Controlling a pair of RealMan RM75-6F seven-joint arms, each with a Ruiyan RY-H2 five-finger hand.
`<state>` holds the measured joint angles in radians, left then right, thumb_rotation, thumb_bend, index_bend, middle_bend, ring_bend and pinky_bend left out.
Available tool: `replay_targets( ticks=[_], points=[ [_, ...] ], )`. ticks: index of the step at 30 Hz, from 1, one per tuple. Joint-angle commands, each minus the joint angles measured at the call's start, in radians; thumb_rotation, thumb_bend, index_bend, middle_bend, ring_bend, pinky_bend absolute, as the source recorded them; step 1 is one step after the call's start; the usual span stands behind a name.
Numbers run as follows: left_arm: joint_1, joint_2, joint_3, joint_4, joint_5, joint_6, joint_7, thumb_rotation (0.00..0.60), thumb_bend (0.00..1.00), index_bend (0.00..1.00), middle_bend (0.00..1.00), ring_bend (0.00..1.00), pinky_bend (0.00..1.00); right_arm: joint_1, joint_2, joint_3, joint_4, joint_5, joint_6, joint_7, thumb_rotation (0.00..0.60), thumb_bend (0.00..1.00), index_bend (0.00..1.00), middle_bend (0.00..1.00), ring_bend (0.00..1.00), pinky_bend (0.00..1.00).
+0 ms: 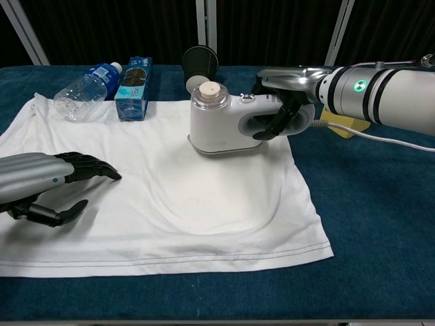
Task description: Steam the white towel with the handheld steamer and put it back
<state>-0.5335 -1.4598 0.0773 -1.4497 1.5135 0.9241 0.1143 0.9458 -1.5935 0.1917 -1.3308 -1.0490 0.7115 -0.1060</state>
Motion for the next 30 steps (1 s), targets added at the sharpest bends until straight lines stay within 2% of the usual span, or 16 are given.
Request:
replay_targets(
  ticks=[1,5,12,23,30],
  points=[
    [-0.001,0.0,0.0,-0.002,-0.001,0.001,0.002,0.258,0.5,0.09,0.09,0.0,0.0,0.008,-0.021,0.001,0.017,0.009,-0.016,0.001,0.6,0.44,1.0,0.94,0.97,0.69],
    [-0.002,0.001,0.001,-0.002,-0.002,0.003,0.003,0.26,0.5,0.09,0.09,0.0,0.0,0.006,-0.018,-0.016,0.004,-0.005,-0.025,-0.008,0.6,0.44,1.0,0.94,0.97,0.69],
    [-0.003,0.0,0.0,-0.002,-0.002,0.011,0.002,0.258,0.5,0.09,0.09,0.0,0.0,-0.019,0.016,-0.06,-0.081,-0.057,-0.014,-0.022,0.6,0.44,1.0,0.94,0.97,0.69],
    [-0.005,-0.011,0.004,0.001,0.005,0.019,0.001,0.257,0.5,0.09,0.09,0.0,0.0,-0.079,0.09,-0.163,-0.244,-0.205,0.004,0.002,0.6,0.44,1.0,0.94,0.97,0.69],
    [-0.004,-0.008,0.005,-0.002,0.009,0.028,0.002,0.256,0.5,0.09,0.09,0.0,0.0,-0.139,0.16,-0.217,-0.325,-0.323,0.074,0.062,0.6,0.43,1.0,0.94,0.97,0.69]
  ],
)
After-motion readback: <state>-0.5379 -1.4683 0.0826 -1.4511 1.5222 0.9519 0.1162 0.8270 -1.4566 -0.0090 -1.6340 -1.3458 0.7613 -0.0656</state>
